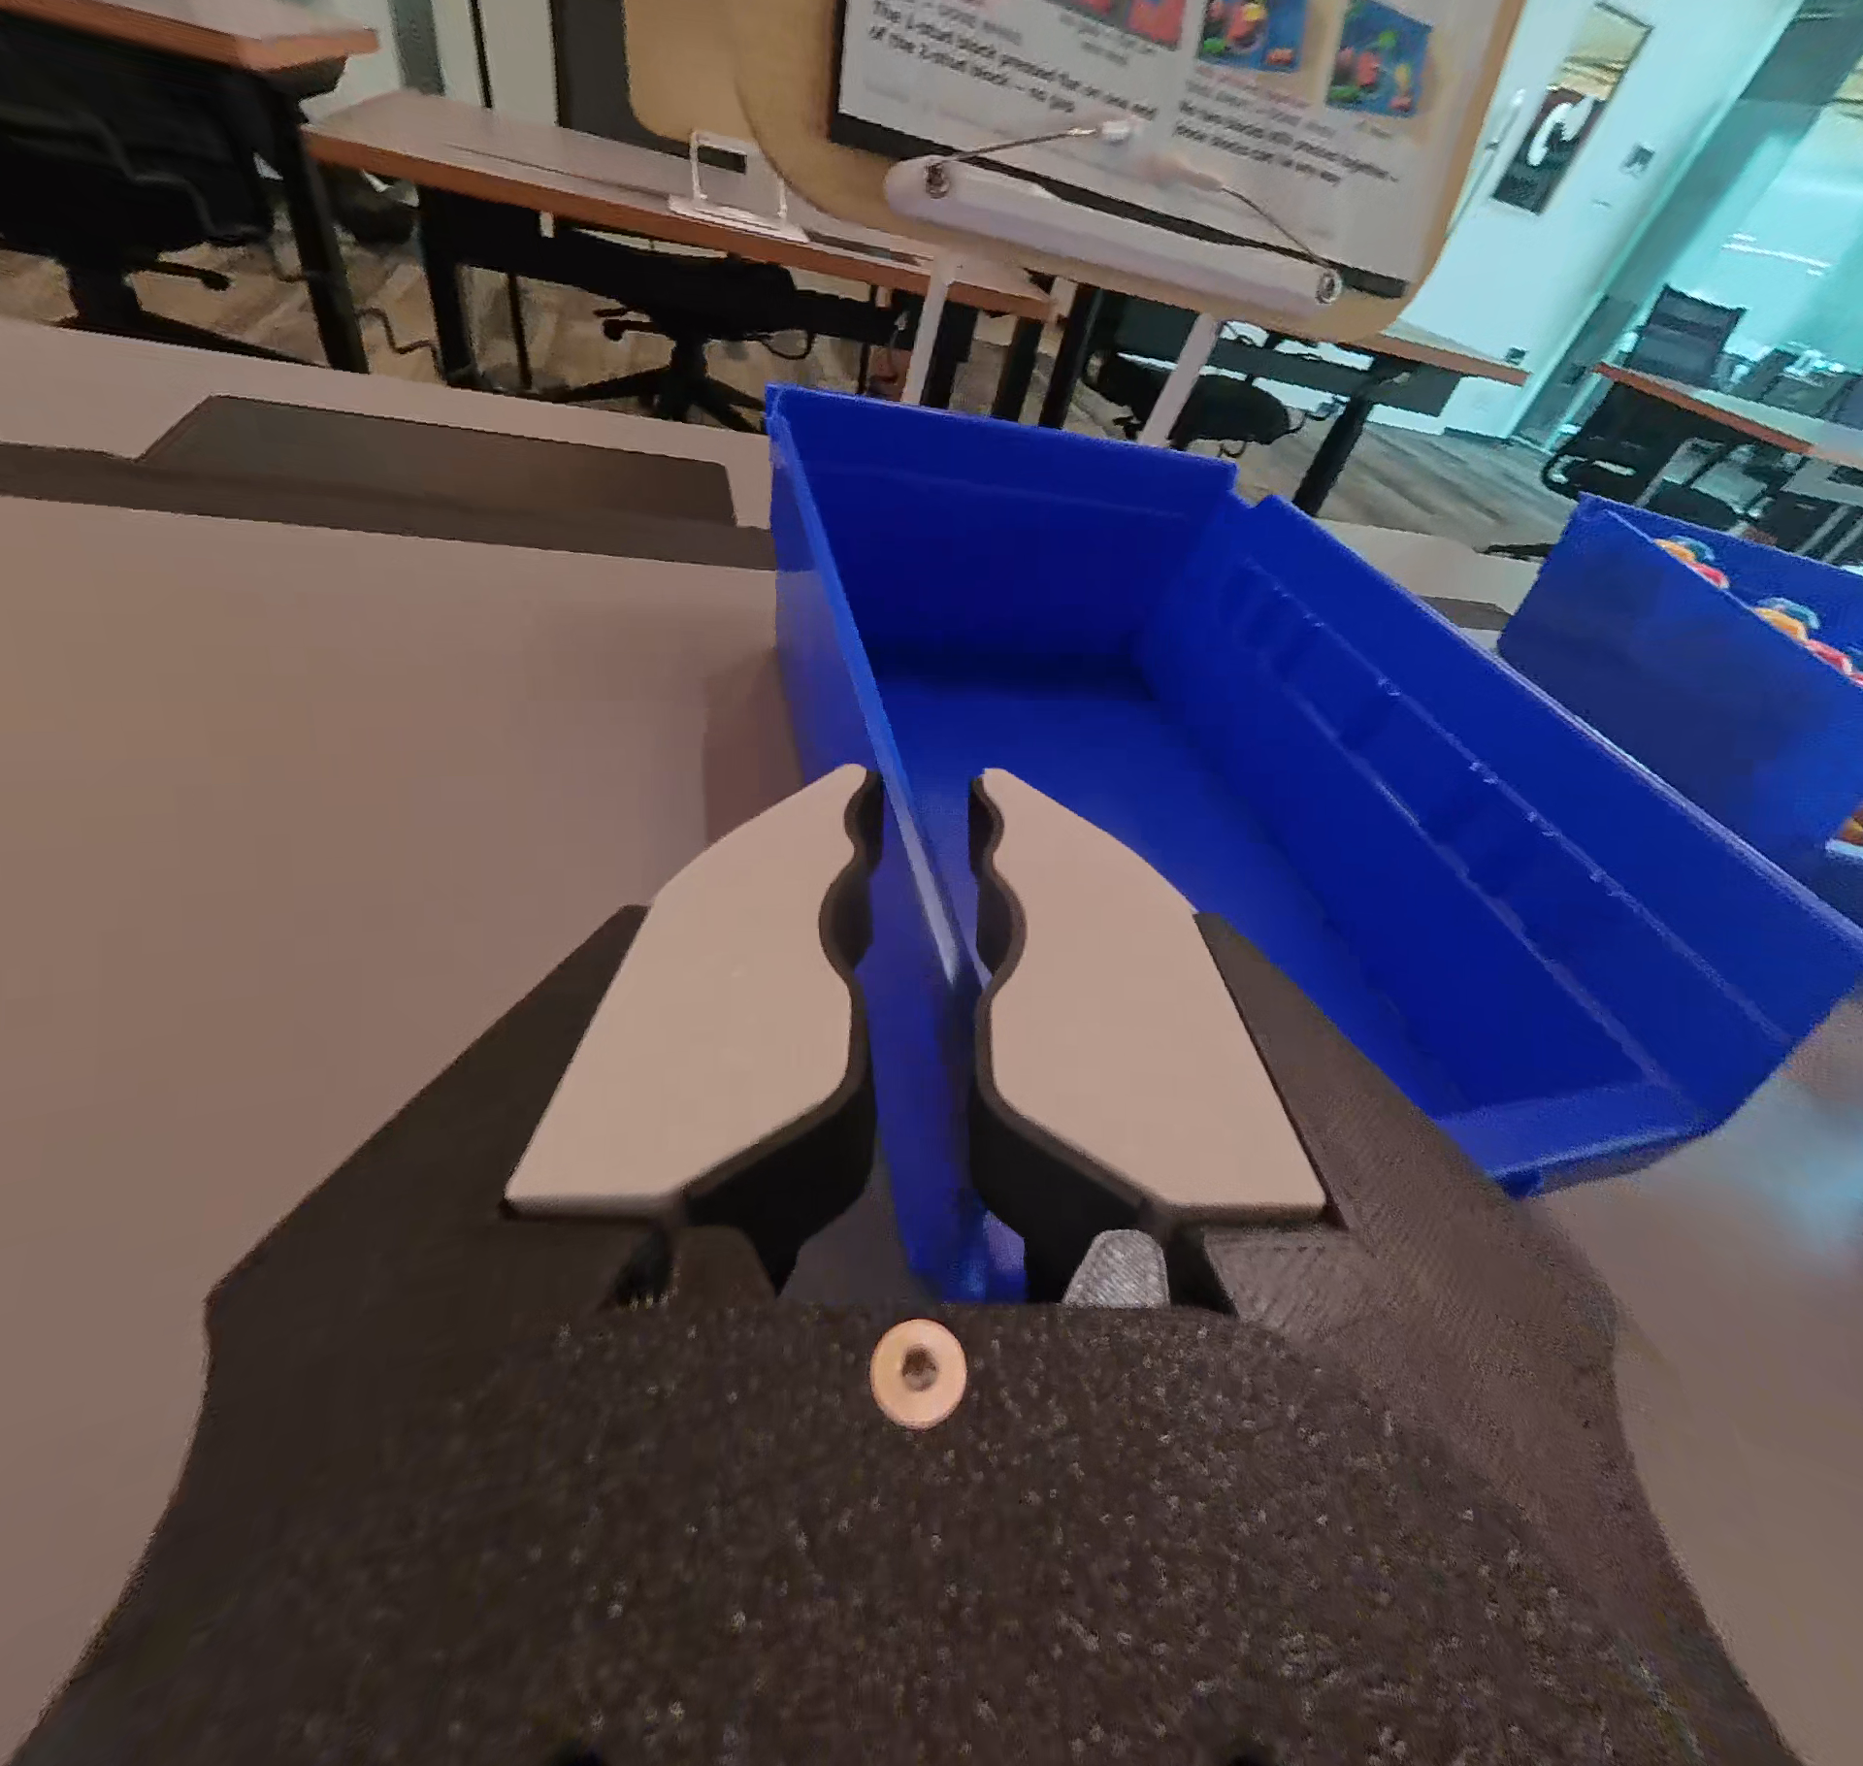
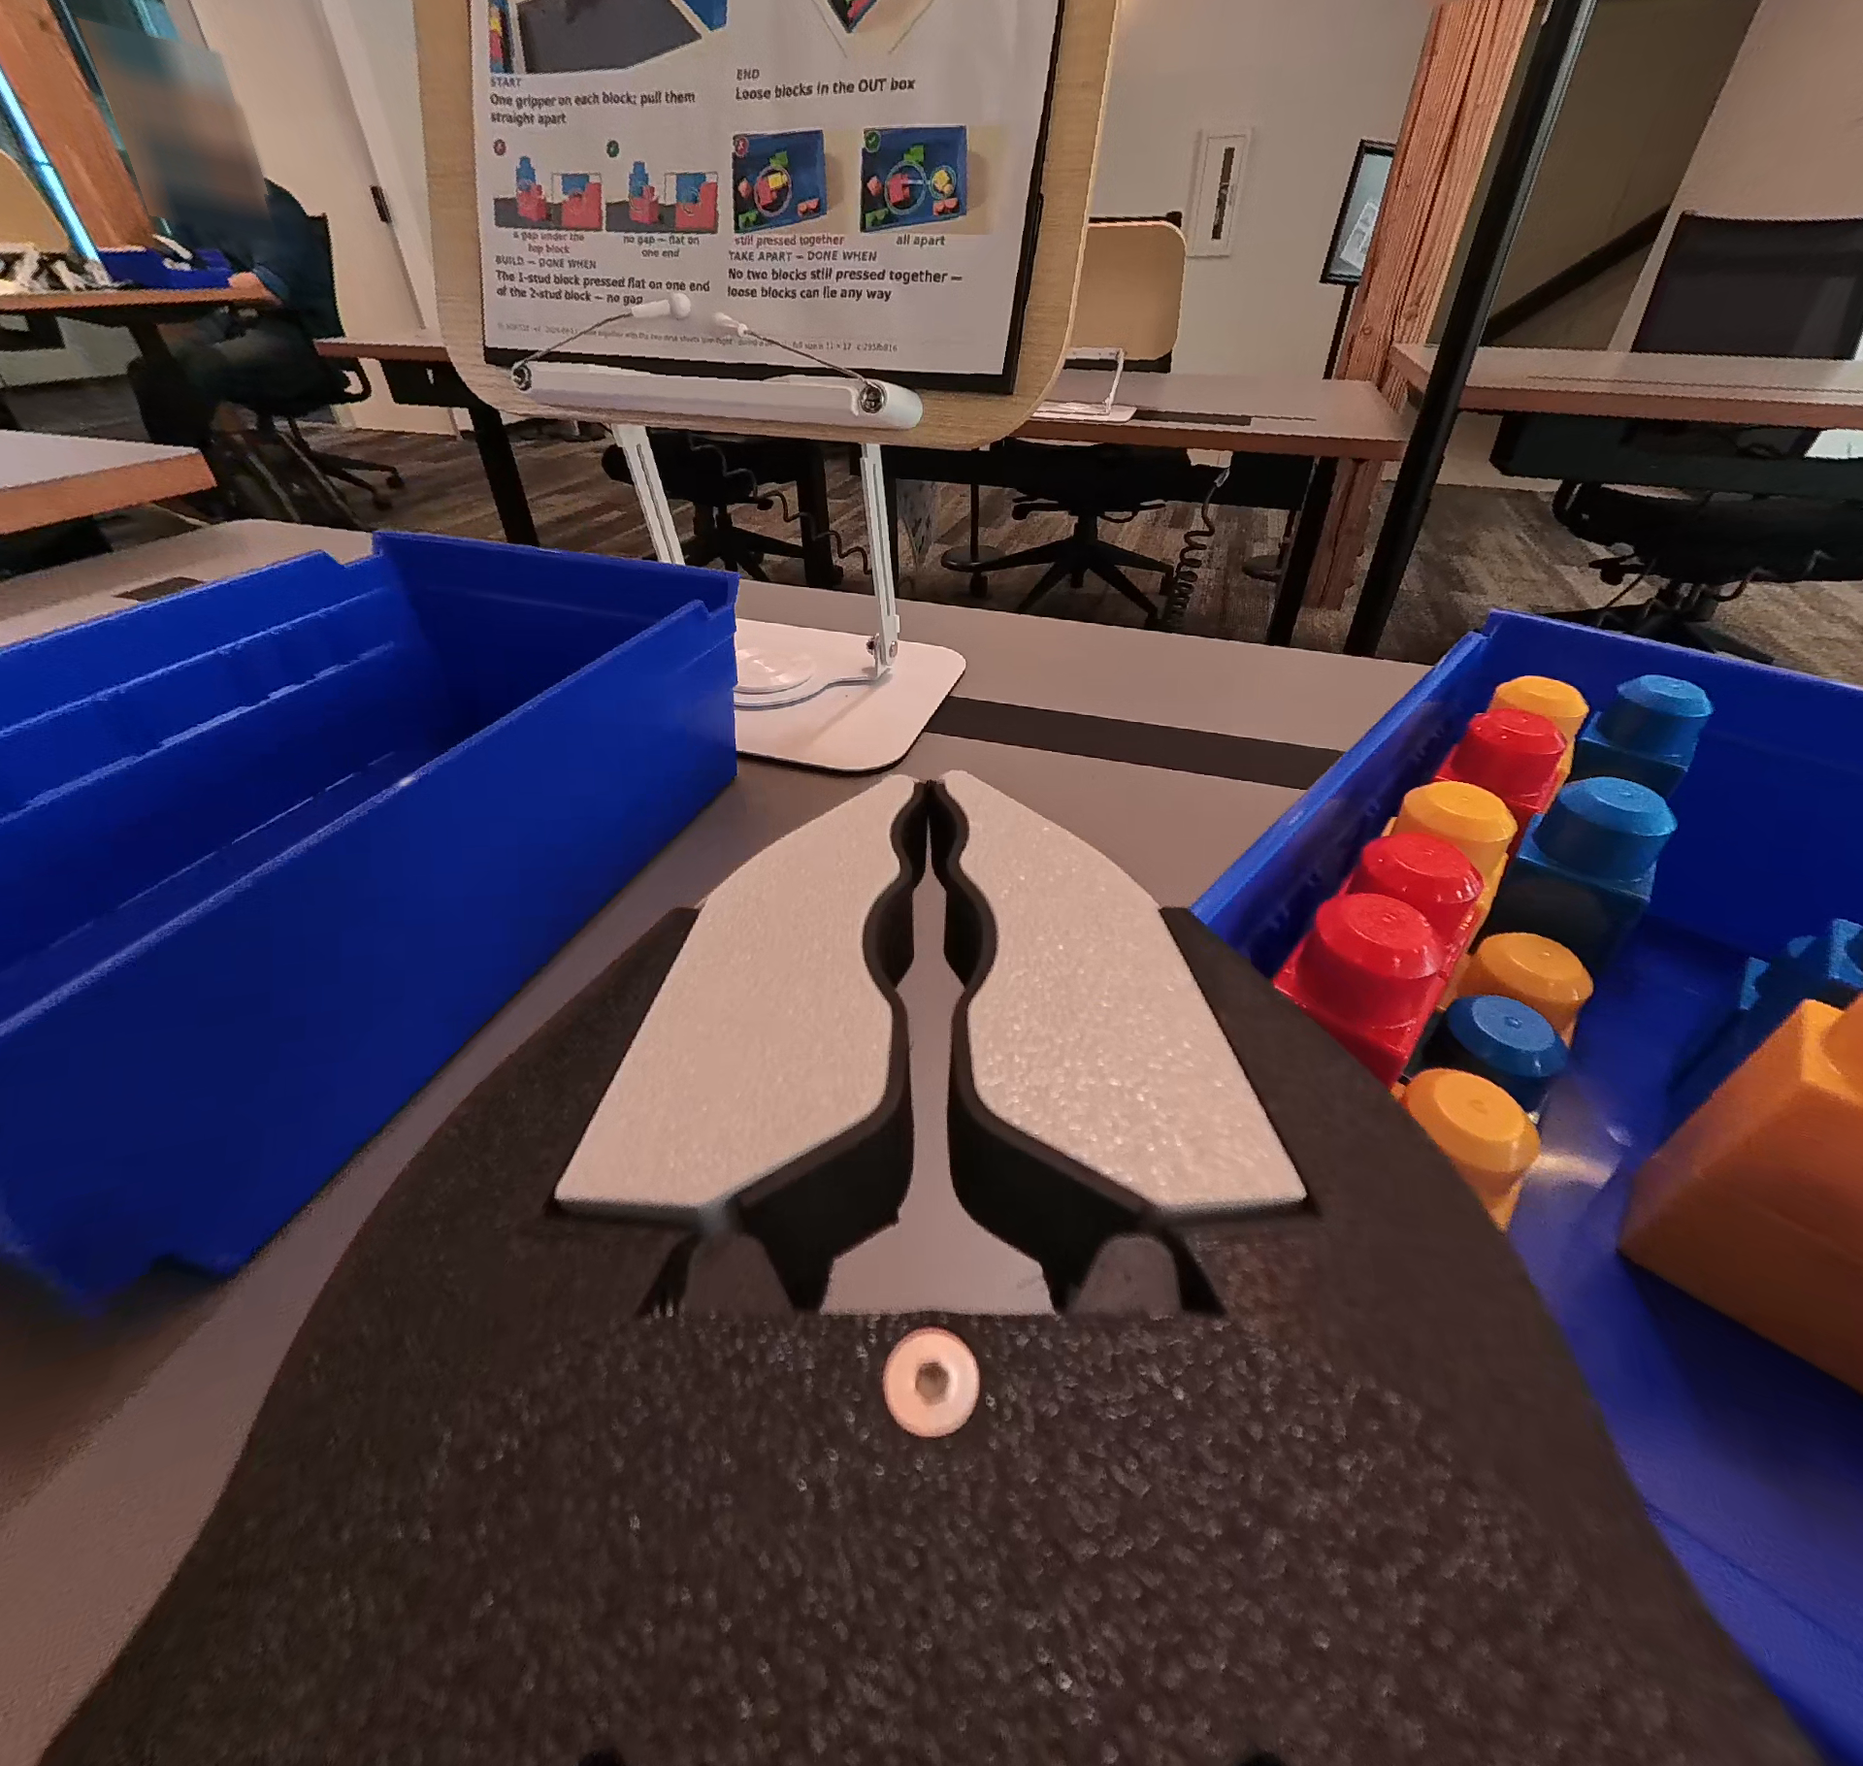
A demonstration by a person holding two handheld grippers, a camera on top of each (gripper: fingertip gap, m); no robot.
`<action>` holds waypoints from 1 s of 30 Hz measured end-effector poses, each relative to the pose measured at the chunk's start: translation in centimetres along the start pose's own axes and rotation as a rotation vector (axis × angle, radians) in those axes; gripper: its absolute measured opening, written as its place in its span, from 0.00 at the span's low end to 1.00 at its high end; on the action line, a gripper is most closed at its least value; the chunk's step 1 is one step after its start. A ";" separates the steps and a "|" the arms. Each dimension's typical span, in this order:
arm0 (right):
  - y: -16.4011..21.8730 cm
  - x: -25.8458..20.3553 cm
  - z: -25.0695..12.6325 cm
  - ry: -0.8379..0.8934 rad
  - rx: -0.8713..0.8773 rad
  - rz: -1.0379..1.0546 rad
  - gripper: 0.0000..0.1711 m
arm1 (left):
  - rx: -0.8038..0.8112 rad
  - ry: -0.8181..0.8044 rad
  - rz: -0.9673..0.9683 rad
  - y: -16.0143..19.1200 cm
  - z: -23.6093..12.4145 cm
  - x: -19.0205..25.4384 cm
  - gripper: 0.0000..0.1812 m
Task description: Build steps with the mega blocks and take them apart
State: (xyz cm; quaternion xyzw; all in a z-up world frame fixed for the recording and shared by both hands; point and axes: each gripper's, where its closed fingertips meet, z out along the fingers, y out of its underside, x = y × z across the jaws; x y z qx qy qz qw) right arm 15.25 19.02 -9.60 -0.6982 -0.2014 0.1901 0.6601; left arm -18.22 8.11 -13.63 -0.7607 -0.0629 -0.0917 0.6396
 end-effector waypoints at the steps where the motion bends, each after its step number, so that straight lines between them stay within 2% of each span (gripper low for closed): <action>1: 0.0 0.0 0.0 0.000 -0.001 0.001 0.00 | -0.001 0.015 0.000 0.0 -0.1 0.2 0.10; 6: -0.2 0.2 -0.3 0.002 0.007 -0.001 0.00 | 0.042 0.010 0.047 -1.4 -1.2 0.2 0.17; 10: -0.7 1.7 -1.7 0.040 0.015 0.006 0.06 | 0.091 -0.001 0.111 -3.3 -2.6 0.0 0.18; 13: -1.3 4.9 -4.4 0.147 0.031 0.011 0.10 | 0.108 -0.005 0.156 -4.4 -3.5 -0.3 0.17; 17: -2.1 10.5 -9.9 0.371 0.053 -0.044 0.18 | 0.109 0.009 0.155 -5.0 -4.0 -0.7 0.16; 20: -0.3 14.9 -12.9 0.501 -0.053 -0.078 0.30 | 0.099 0.030 0.125 -5.1 -4.1 -0.6 0.16; 23: 2.3 17.8 -14.3 0.538 -0.142 -0.002 0.38 | 0.101 0.043 0.131 -5.2 -4.2 -0.2 0.16; 26: 4.7 19.8 -14.3 0.573 -0.196 0.030 0.37 | 0.098 0.071 0.140 -5.4 -4.4 0.7 0.15; 30: 6.8 20.7 -12.8 0.537 -0.242 0.121 0.35 | 0.076 0.125 0.153 -5.3 -4.6 1.9 0.15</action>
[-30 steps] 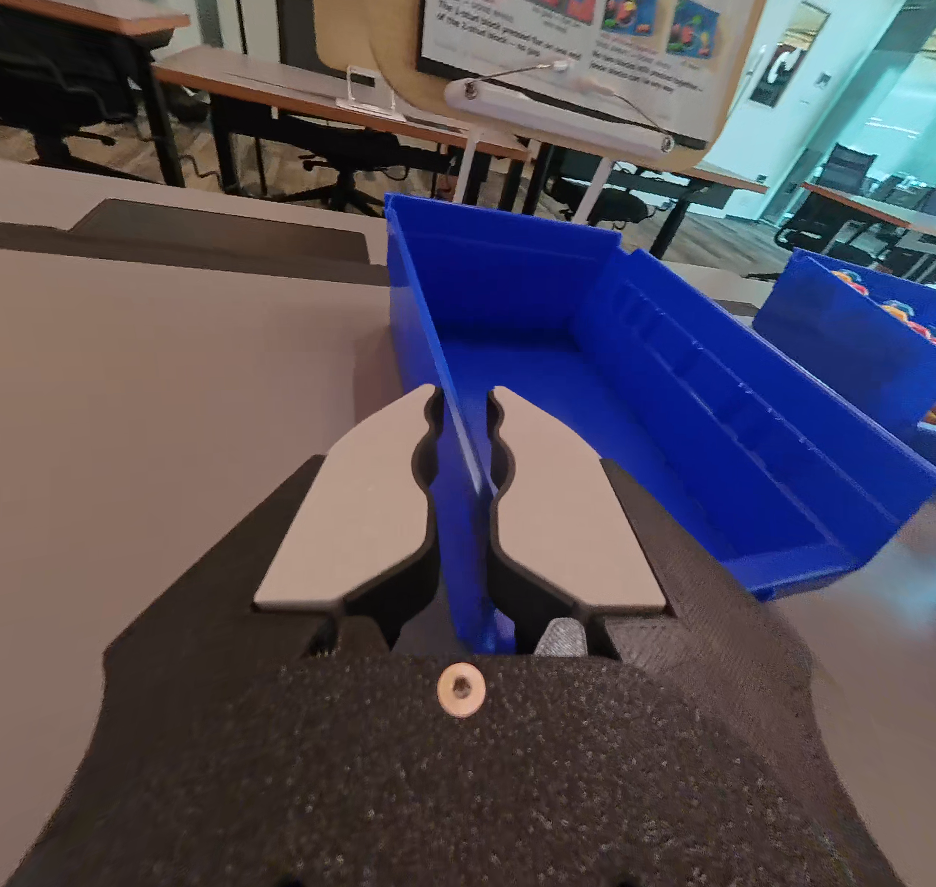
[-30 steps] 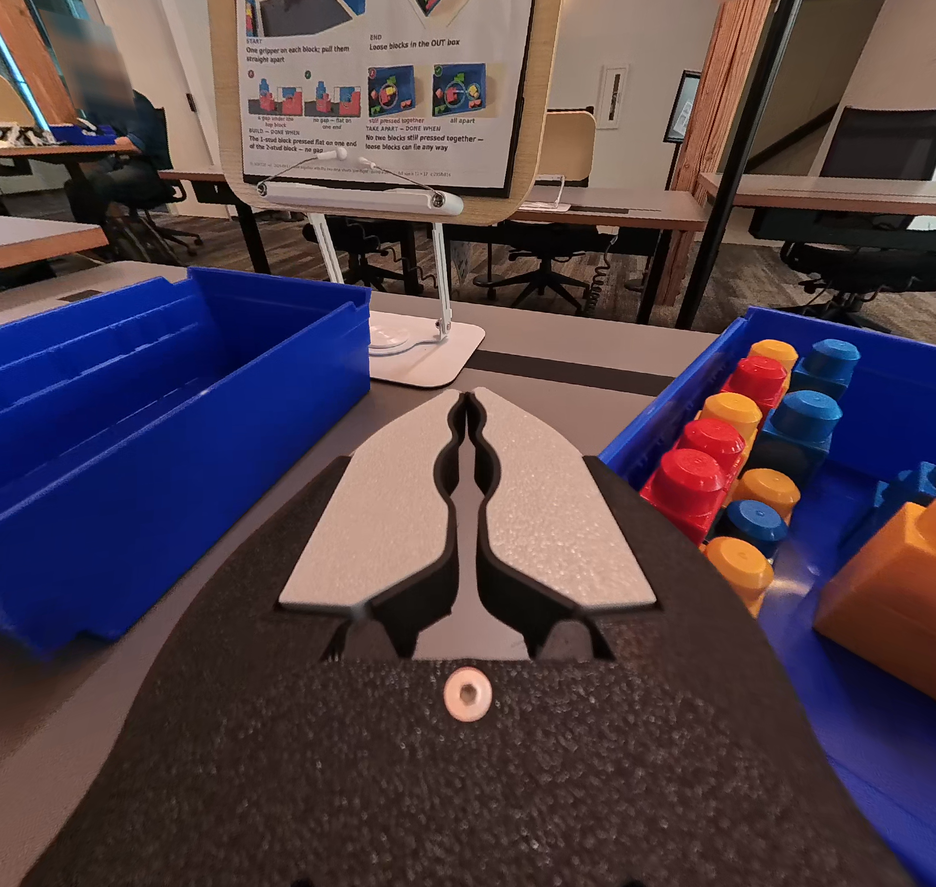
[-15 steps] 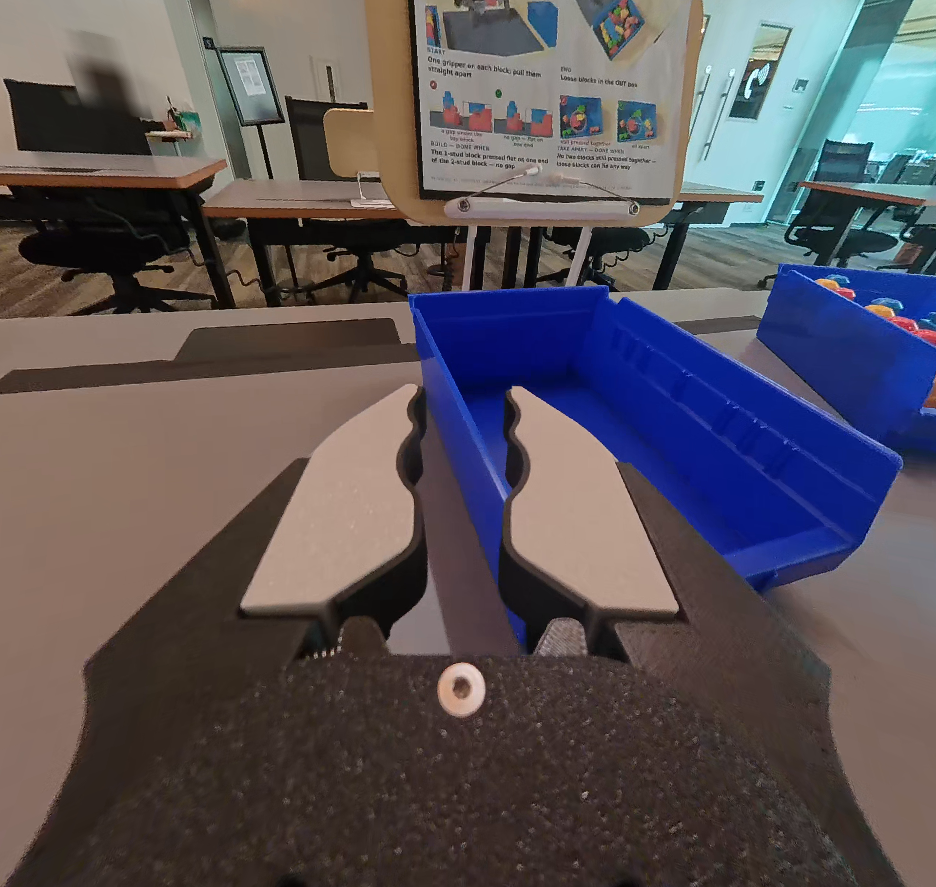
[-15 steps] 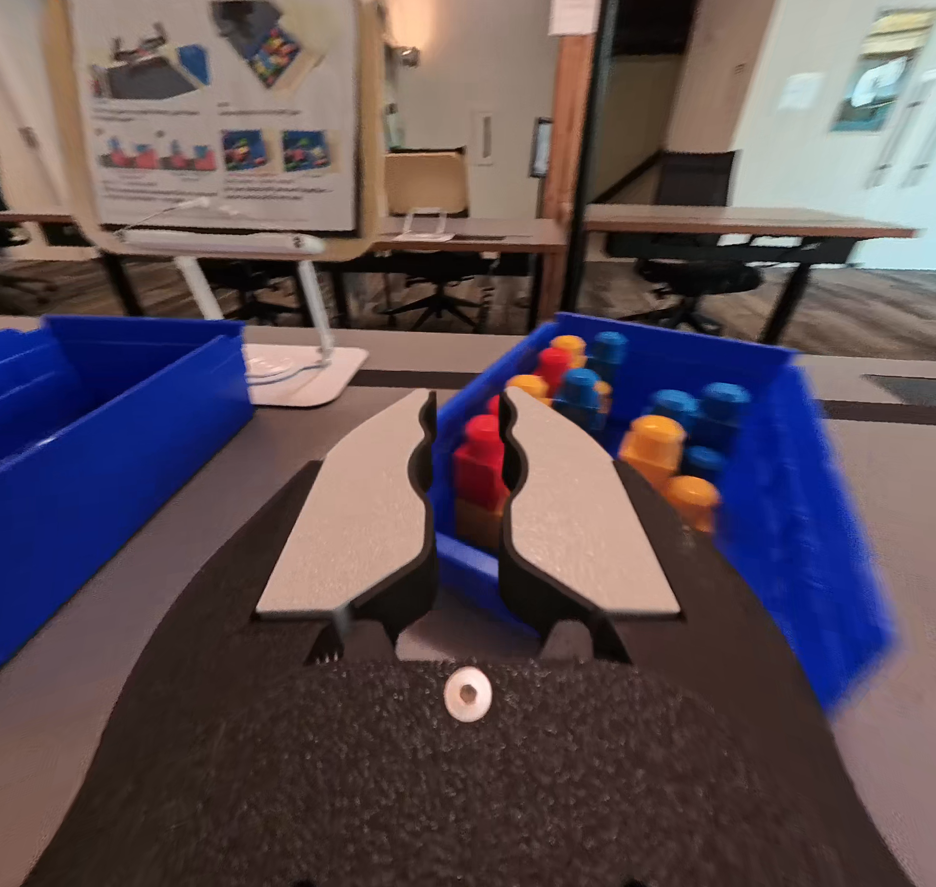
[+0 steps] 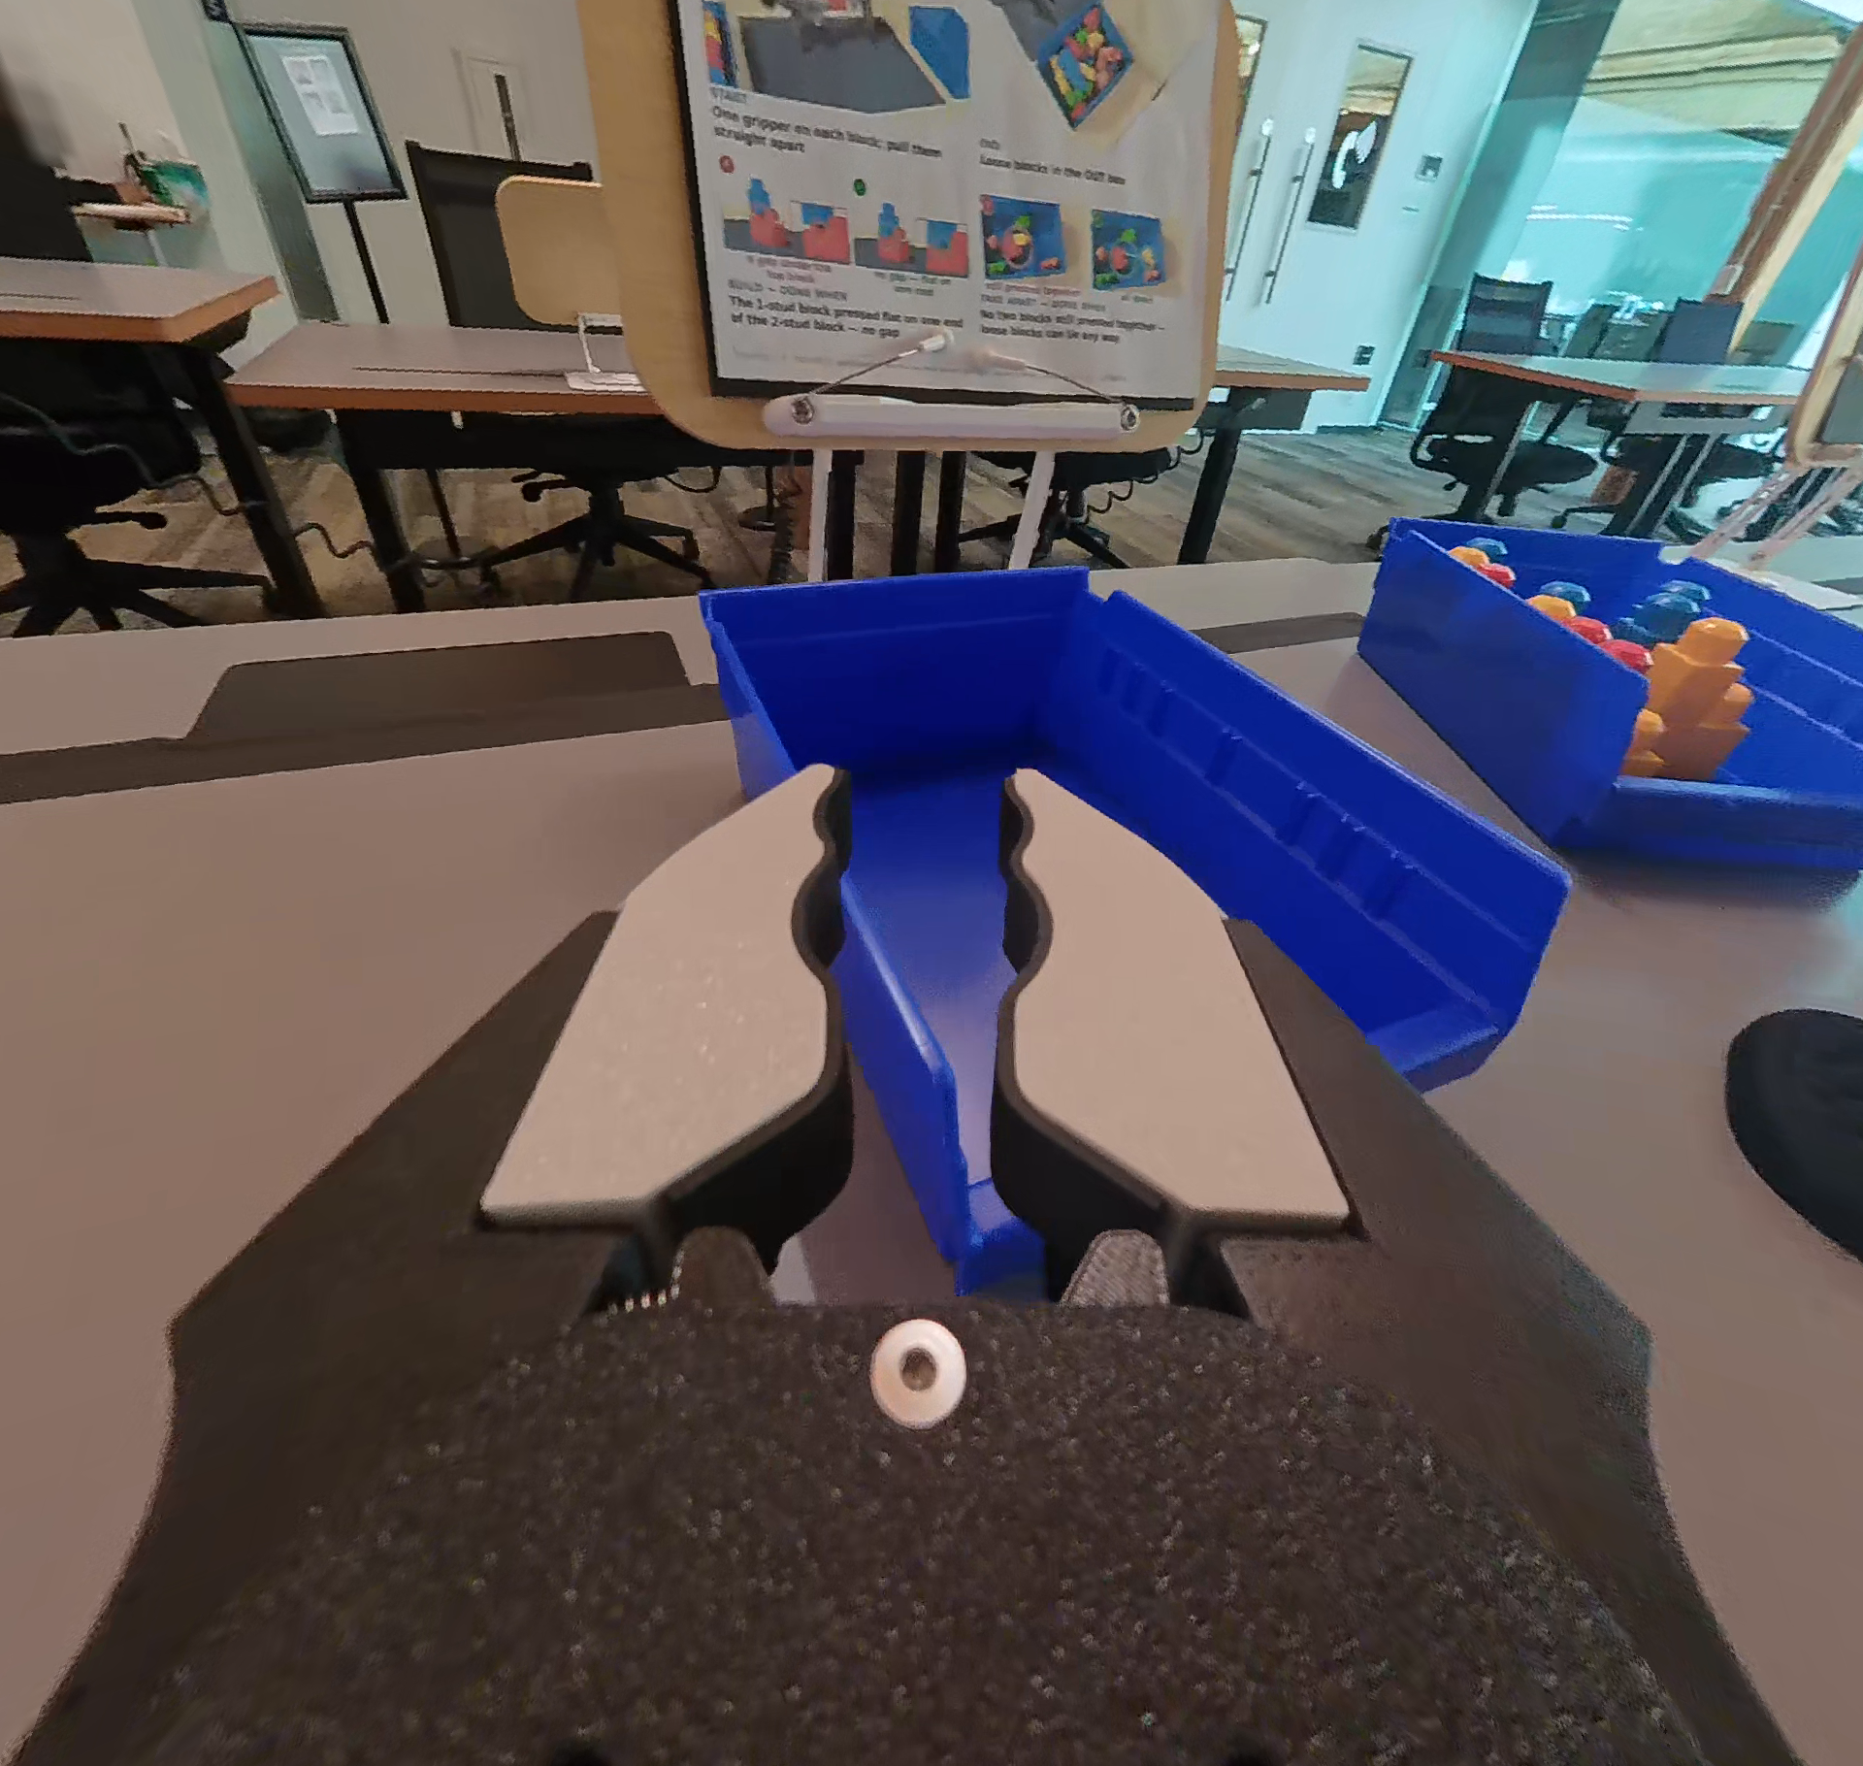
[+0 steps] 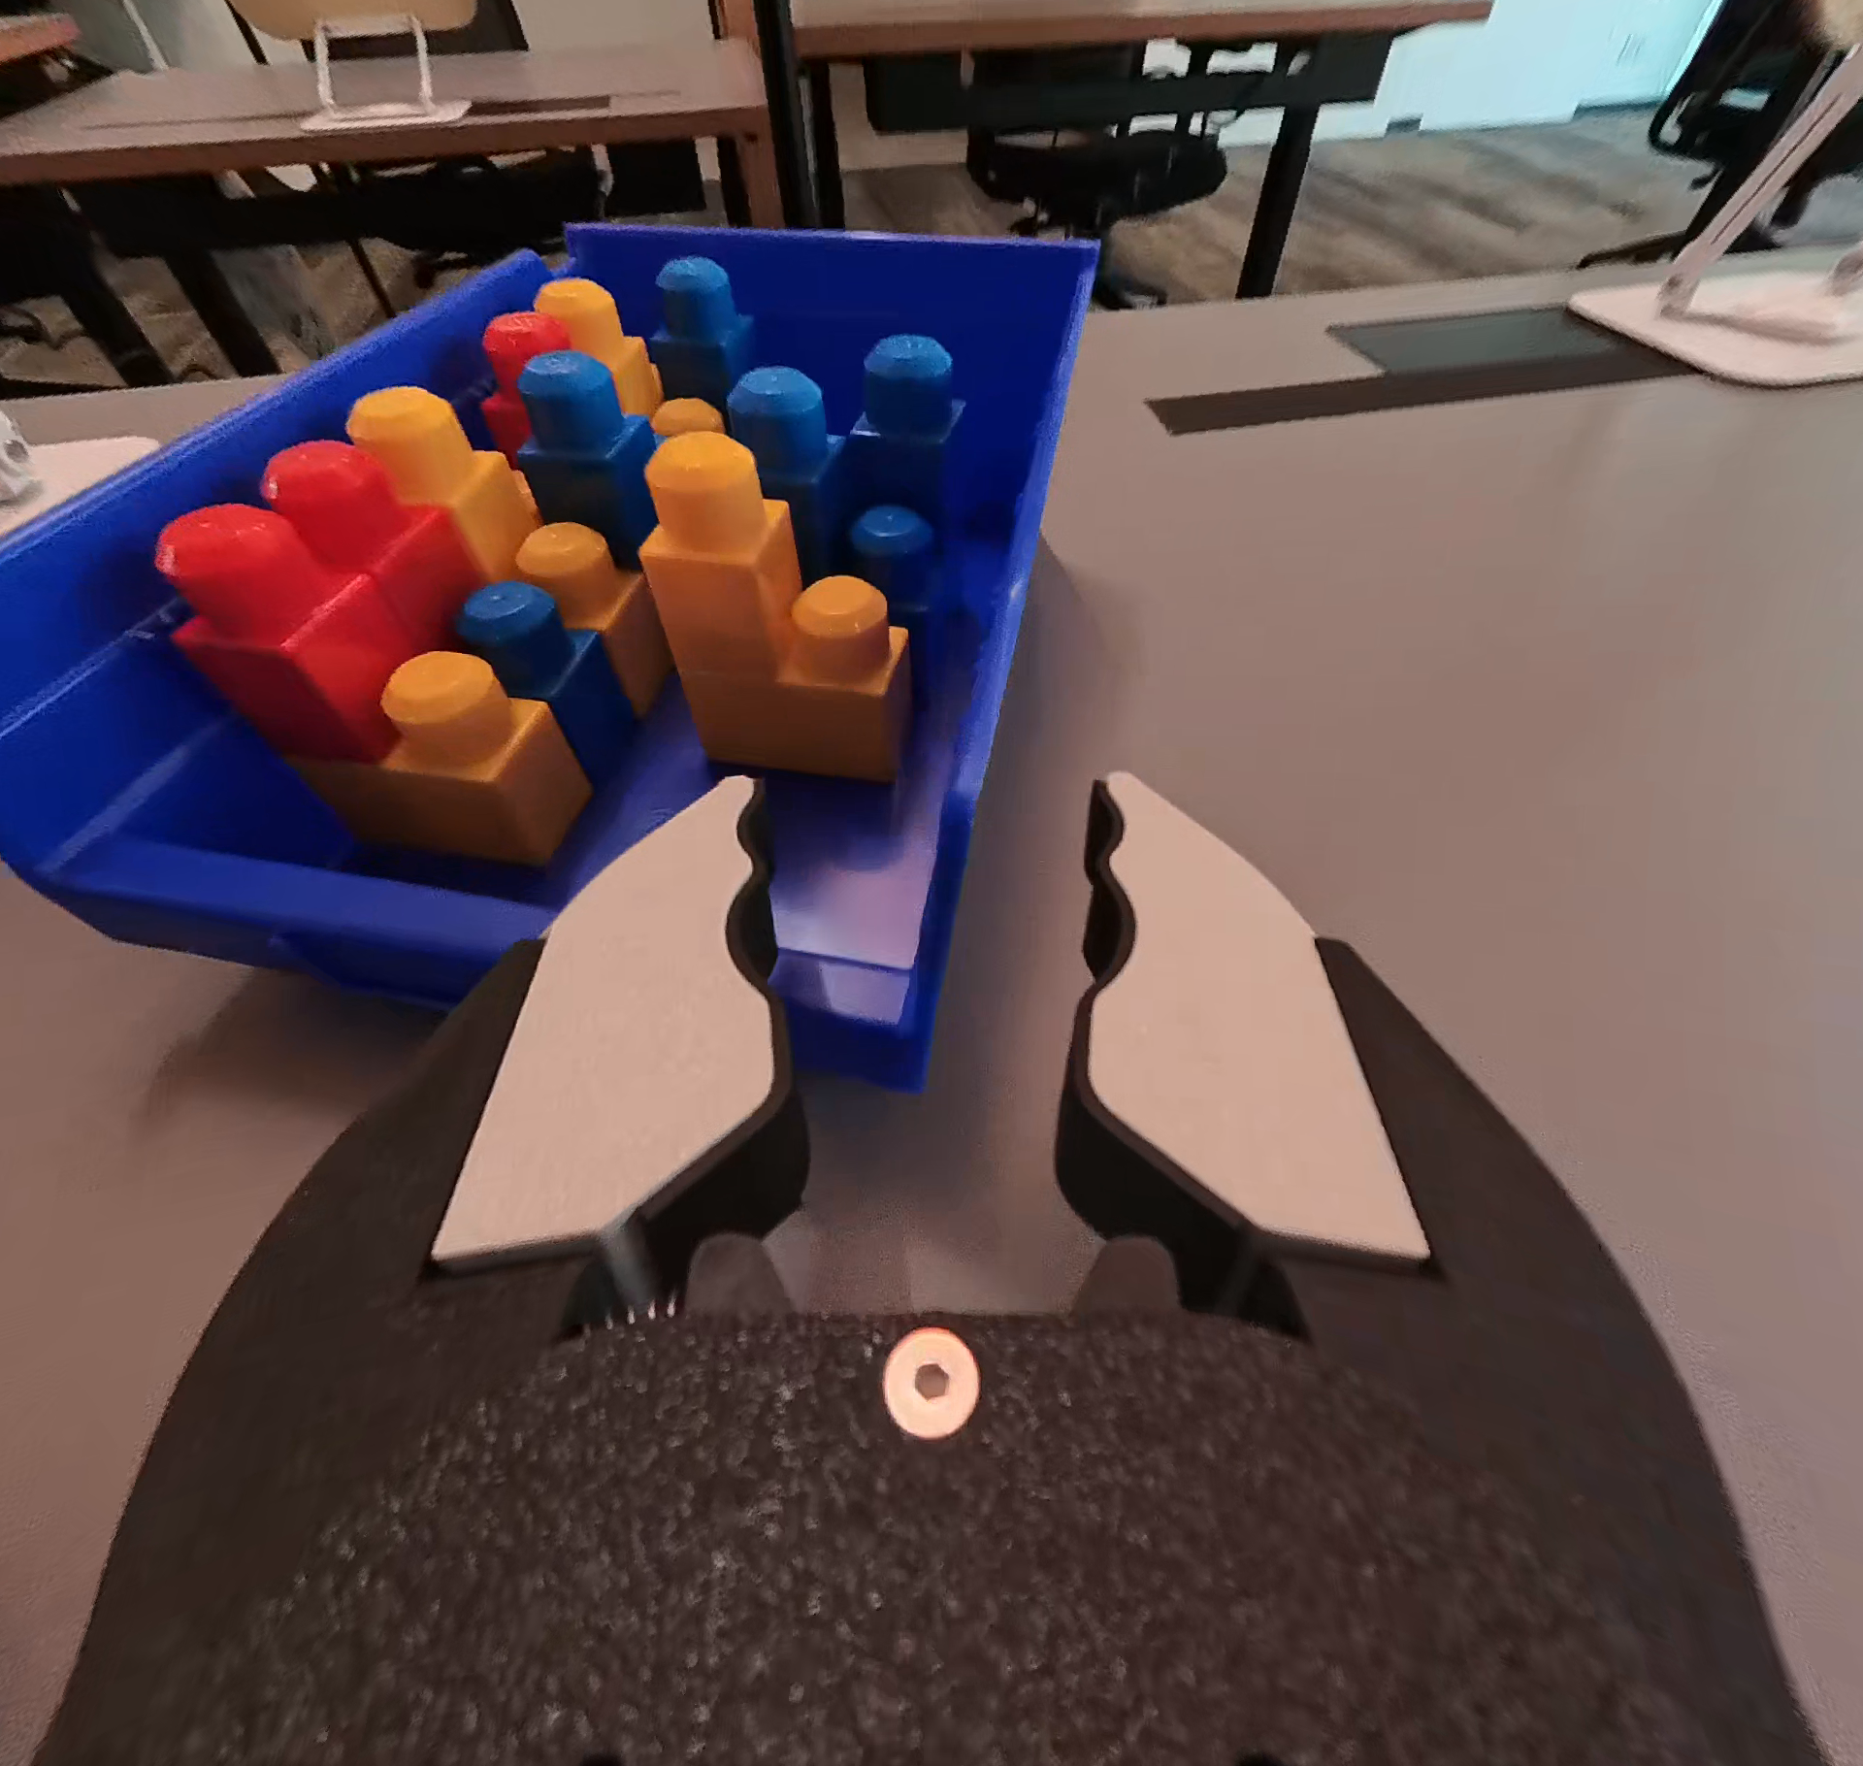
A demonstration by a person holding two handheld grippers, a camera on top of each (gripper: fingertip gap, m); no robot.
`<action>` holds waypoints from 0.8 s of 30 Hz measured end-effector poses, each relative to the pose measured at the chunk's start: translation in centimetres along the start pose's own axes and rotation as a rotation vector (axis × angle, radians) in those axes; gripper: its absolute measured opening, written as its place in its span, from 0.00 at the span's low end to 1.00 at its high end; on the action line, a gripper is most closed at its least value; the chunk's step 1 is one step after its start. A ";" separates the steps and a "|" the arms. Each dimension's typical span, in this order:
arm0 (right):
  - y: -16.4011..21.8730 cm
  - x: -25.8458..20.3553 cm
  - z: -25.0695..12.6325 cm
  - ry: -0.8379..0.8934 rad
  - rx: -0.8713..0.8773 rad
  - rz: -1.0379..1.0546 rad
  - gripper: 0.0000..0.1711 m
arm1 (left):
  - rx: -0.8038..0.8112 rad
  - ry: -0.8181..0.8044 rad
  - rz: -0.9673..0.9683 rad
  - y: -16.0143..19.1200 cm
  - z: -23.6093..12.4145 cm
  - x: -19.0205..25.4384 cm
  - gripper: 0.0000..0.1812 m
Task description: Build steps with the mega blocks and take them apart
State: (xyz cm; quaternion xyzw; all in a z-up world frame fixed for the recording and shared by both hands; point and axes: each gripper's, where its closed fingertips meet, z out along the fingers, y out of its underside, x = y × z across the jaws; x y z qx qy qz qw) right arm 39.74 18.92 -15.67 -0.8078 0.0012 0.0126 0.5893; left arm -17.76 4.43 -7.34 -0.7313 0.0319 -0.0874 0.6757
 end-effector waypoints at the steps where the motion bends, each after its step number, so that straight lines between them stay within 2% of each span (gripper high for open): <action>1: 0.3 0.2 0.5 0.003 -0.021 0.009 0.34 | 0.005 0.006 0.004 0.0 -0.1 0.2 0.15; 3: 0.7 0.7 1.3 0.009 -0.055 0.009 0.30 | -0.003 0.017 0.006 0.3 -0.2 0.4 0.15; 5: 1.0 0.7 1.8 -0.015 -0.086 0.006 0.22 | -0.006 0.034 0.004 0.6 -0.3 0.8 0.15; 6: 1.1 0.7 2.0 -0.025 -0.090 0.008 0.10 | -0.011 0.039 0.004 0.8 -0.3 0.9 0.14; 7: 1.2 0.9 2.1 -0.025 -0.093 -0.007 0.04 | -0.014 0.043 0.005 1.0 -0.4 1.1 0.14; 10: 1.2 1.7 2.3 0.013 -0.117 -0.081 0.02 | -0.023 0.059 0.016 1.4 -0.5 1.7 0.14; 16: 1.5 2.2 1.1 0.024 -0.112 -0.057 0.01 | -0.040 0.121 0.072 1.7 -0.5 4.2 0.13; 19: 1.3 1.6 0.0 0.019 -0.093 -0.059 0.01 | -0.064 0.232 0.068 2.1 0.0 7.6 0.13; 24: 0.9 0.2 -1.8 -0.063 -0.058 0.021 0.01 | -0.123 0.366 0.197 4.1 0.7 13.1 0.14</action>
